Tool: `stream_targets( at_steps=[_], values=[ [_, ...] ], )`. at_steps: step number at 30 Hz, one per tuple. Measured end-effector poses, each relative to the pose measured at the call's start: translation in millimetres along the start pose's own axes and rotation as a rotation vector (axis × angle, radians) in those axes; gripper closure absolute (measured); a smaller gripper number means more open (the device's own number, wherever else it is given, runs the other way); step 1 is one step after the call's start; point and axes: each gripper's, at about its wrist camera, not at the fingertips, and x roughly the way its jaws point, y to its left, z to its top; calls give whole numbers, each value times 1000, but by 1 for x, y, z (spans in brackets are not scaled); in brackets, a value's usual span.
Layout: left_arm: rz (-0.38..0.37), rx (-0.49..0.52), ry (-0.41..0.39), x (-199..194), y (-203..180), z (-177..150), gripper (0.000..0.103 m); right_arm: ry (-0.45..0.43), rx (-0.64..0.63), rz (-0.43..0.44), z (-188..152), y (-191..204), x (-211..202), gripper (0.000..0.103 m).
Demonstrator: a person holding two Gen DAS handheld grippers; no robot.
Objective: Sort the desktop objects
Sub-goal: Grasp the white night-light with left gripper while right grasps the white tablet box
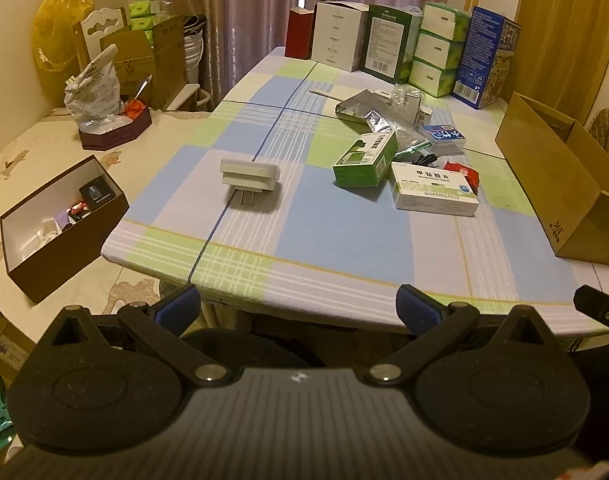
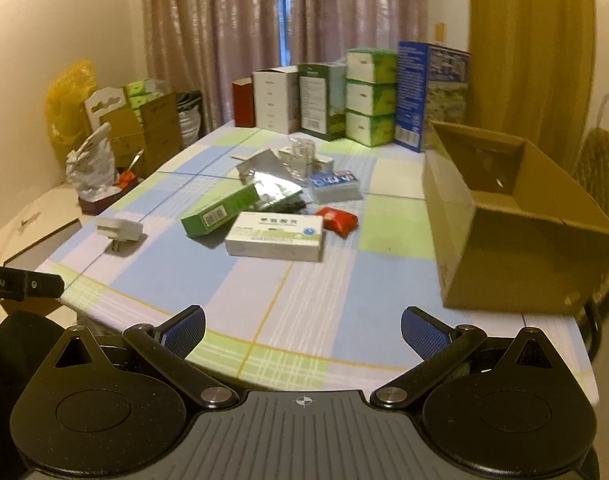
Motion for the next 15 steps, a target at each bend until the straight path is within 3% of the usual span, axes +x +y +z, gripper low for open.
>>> stream_targets(
  at_steps=[8,15],
  values=[
    [3,57,12,26,17,25,1,12,-212,74,23,6,35,2],
    [-26,111,33,62,39,56,1,136,-440,222,51,6,92,2]
  ],
)
